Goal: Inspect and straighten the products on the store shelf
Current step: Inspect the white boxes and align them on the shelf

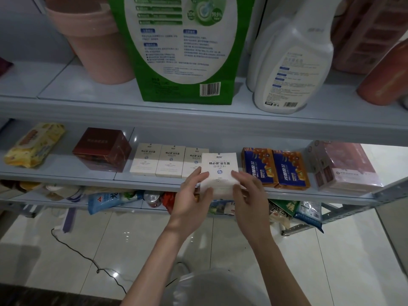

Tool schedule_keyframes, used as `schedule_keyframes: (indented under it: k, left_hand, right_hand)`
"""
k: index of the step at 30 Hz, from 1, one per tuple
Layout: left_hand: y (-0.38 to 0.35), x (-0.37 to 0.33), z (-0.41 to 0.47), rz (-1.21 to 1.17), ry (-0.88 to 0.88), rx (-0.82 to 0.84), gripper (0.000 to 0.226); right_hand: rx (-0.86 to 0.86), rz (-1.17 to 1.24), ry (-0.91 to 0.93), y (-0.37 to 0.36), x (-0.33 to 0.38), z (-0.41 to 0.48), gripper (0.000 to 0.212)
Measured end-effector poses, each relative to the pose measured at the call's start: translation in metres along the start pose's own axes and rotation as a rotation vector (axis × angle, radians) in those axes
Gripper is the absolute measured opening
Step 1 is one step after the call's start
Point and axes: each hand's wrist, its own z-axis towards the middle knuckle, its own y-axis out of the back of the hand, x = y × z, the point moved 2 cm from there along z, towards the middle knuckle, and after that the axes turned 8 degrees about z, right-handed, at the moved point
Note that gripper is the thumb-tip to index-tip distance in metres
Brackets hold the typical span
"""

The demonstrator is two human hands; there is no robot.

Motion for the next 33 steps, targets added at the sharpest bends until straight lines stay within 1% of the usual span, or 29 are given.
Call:
schedule_keyframes:
  k: [4,8,10,12,16,20,22,25,30,33]
  left_hand:
    - [-0.005,0.005,0.003,0.162,-0.053,-0.002,0.038]
    - [-0.015,0.02,0.005,0.3,-0.155,-0.022,0.043]
    - [-0.021,0.027,0.007,0.341,-0.199,-0.01,0.046]
    - [-0.026,0.031,0.008,0.408,-0.203,0.034,0.048]
    - [-0.038,0.055,0.016,0.511,-0.32,0.025,0.044]
    - [-0.051,0.073,0.031,0.555,-0.36,0.042,0.047]
    - [-0.057,0.081,0.041,0.591,-0.357,0.056,0.05]
    - [-0.066,0.097,0.055,0.603,-0.305,0.085,0.048]
    - [-0.076,0.113,0.068,0.677,-0.231,0.116,0.048]
    - [-0.079,0.117,0.071,0.741,-0.255,0.115,0.047]
  right_hand:
    - [0.035,-0.151,0.121,0.004,-0.009,-0.003,0.03]
    - [0.134,-0.21,0.156,0.006,-0.025,-0.008,0.042]
    - [0.13,-0.234,0.201,0.007,-0.037,-0.01,0.05]
    - [0.108,-0.27,0.232,0.007,-0.051,-0.012,0.053]
    - [0.121,-0.322,0.232,0.009,-0.08,-0.013,0.052]
    - [0.204,-0.373,0.179,0.006,-0.111,-0.001,0.052]
    - [0.229,-0.403,0.182,0.002,-0.125,0.009,0.051]
    - [0.254,-0.437,0.18,-0.002,-0.143,0.022,0.048]
    - [0.305,-0.442,0.167,-0.006,-0.167,0.034,0.05]
    - [0.314,-0.459,0.183,-0.006,-0.176,0.037,0.052]
